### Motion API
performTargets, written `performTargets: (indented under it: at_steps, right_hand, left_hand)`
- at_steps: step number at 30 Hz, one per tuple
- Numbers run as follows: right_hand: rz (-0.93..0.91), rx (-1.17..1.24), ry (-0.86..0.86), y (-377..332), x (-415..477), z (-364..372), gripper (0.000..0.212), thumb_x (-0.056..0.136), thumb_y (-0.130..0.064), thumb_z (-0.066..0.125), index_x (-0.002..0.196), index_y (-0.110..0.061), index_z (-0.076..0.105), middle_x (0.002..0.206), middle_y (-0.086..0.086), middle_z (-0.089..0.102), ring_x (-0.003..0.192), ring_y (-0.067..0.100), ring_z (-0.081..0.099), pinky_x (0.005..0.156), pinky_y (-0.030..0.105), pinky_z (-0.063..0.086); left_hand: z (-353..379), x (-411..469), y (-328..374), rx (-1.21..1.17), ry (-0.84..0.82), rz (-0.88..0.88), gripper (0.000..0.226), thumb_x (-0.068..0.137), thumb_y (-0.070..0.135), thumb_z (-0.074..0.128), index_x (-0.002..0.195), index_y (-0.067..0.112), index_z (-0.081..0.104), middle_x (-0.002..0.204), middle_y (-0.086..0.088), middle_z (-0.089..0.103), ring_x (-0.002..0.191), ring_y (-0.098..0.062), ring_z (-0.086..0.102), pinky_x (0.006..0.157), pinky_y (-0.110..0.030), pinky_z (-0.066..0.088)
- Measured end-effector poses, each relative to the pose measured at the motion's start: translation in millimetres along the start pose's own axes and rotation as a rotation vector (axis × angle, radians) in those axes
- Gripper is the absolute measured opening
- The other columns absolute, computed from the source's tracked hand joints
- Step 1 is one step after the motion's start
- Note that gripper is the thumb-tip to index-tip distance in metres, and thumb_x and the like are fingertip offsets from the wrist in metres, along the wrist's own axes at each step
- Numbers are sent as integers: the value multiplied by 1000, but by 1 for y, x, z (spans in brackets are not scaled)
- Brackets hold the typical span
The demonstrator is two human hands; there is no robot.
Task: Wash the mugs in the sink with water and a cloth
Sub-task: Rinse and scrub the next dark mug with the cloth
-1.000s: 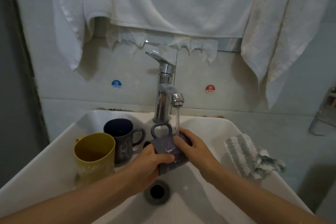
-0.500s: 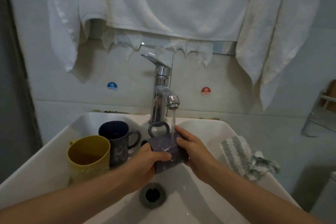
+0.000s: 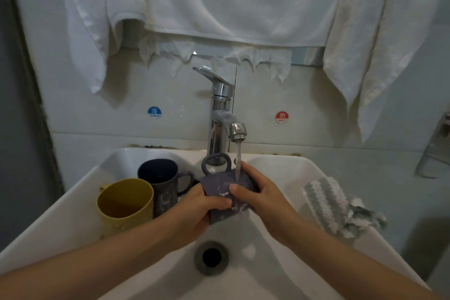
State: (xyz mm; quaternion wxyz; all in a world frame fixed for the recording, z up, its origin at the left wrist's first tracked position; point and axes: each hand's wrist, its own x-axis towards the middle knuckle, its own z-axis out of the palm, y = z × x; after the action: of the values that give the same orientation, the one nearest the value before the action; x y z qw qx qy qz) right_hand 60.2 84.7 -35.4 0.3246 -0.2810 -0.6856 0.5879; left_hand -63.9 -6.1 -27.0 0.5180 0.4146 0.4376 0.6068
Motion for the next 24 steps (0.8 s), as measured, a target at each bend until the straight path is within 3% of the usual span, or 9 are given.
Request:
performTargets:
  at_steps: [4,10,15,18,20,22,24]
  right_hand:
    - [46,153,-9,-6,0,-7,47,94,0,46,134,-24,49,132,2,55,107,14,57,85,26,53]
    - [22,30,-25,0,-1,3,62,84,-6,64,136,-32,42,136,3,51,120,23,52,102,43,45]
    - [74,77,3,-3,6,3,57,85,2,46,134,-27,46,134,7,51,114,26,54,92,36,51]
    - [99,27,27,1,7,8,54,89,-5,42,138,-28,42,137,6,47,117,27,51,94,37,50]
    - [86,-32,61,2,7,12,54,84,-21,49,137,-32,42,139,2,44,119,24,49,98,40,48]
    - [72,-60,87,4,7,15,61,71,-30,56,132,-34,45,139,-3,42,120,21,49,93,35,50]
    - [71,-77,97,5,7,16,53,77,-23,59,127,-36,44,137,-4,42,119,20,49,82,25,50]
  left_hand:
    - [-1,0,-1,-8,-7,2,39,80,-10,54,112,14,54,90,-2,74,85,-18,71,66,-23,56]
    - [0,-1,-4,-3,-10,11,53,73,-3,59,124,11,50,112,-11,66,97,-24,67,71,-25,56]
    - [5,0,-8,-48,-45,18,45,82,-14,49,121,8,53,113,-13,67,100,-26,66,75,-27,56]
    - [6,-1,-10,-17,-19,15,43,85,-12,49,122,8,53,112,-12,68,102,-25,65,82,-29,56]
    - [6,0,-11,-13,-7,13,40,85,-13,48,115,11,57,104,-7,71,97,-21,68,78,-27,57]
    - [7,-1,-11,-11,-6,6,38,84,-13,48,112,11,59,102,-6,72,96,-21,68,78,-27,57]
    - [7,-1,-12,-3,-3,-5,39,85,-11,48,117,8,56,105,-8,71,98,-22,68,82,-30,56]
